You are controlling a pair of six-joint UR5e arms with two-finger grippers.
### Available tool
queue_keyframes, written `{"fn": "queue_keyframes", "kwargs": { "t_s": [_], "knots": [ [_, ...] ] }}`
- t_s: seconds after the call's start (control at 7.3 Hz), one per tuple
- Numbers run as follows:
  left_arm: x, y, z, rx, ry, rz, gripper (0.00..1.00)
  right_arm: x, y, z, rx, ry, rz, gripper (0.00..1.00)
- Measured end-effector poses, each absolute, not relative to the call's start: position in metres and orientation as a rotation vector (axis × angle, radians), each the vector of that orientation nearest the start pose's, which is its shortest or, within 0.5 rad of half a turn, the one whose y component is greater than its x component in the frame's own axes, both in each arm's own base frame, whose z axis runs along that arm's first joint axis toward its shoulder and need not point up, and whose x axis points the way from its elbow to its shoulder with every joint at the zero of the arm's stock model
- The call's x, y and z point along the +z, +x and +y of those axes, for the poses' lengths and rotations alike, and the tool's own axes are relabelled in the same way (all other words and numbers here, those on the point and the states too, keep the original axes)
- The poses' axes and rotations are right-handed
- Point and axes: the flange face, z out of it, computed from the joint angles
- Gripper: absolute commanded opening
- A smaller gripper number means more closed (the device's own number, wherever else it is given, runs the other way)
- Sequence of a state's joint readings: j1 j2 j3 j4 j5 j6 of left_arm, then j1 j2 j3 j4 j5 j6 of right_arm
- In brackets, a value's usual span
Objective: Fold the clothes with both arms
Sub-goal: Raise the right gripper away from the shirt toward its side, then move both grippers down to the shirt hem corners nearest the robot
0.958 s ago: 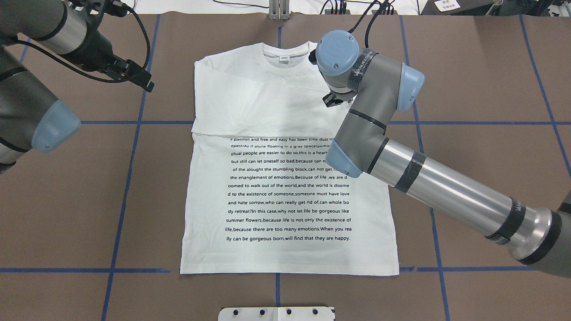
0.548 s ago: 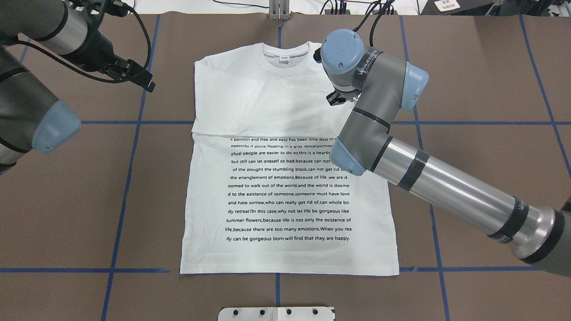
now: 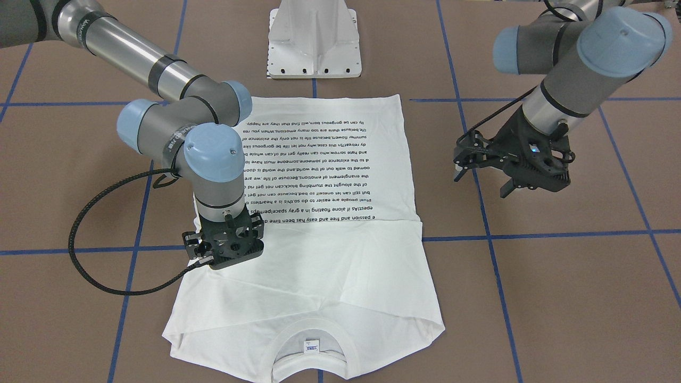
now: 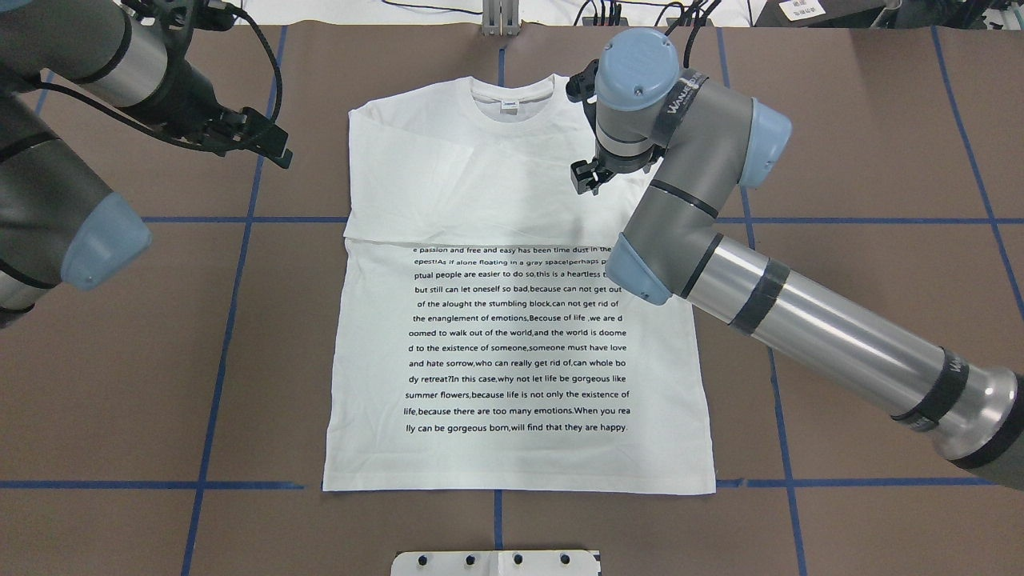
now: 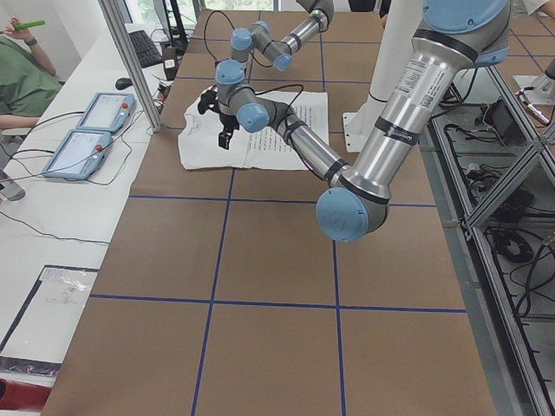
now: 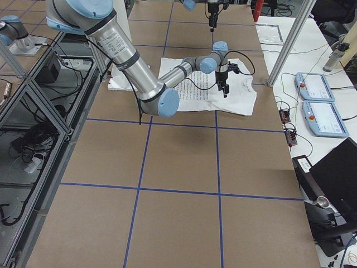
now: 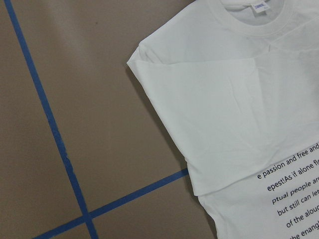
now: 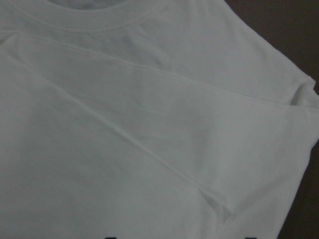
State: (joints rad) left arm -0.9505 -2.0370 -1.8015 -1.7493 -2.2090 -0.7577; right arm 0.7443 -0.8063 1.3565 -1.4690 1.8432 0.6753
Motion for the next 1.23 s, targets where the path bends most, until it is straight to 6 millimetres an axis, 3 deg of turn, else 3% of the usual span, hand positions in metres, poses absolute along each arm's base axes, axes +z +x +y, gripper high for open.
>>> {"fn": "queue_keyframes", "kwargs": {
  "t_s": [0.14, 0.41, 0.68, 0.96, 1.23],
  "knots": [
    [0.257, 0.318, -0.517, 0.086, 0.238, 1.007, 1.0, 0.285, -0.469, -0.569, -0.188, 0.285, -0.701, 1.0],
    [0.247, 0.349, -0.449, 0.005, 0.182, 1.035, 1.0, 0.309, -0.418, -0.483, -0.089, 0.232, -0.794, 1.0],
    [0.245, 0.383, -0.378, -0.072, 0.12, 1.063, 1.0, 0.321, -0.392, -0.396, -0.014, 0.164, -0.867, 1.0],
    [0.278, 0.408, -0.316, -0.128, 0.091, 1.114, 1.0, 0.352, -0.382, -0.334, 0.041, 0.149, -0.967, 1.0],
    [0.318, 0.427, -0.265, -0.167, 0.058, 1.112, 1.0, 0.369, -0.392, -0.294, 0.083, 0.141, -0.994, 1.0]
  ]
}}
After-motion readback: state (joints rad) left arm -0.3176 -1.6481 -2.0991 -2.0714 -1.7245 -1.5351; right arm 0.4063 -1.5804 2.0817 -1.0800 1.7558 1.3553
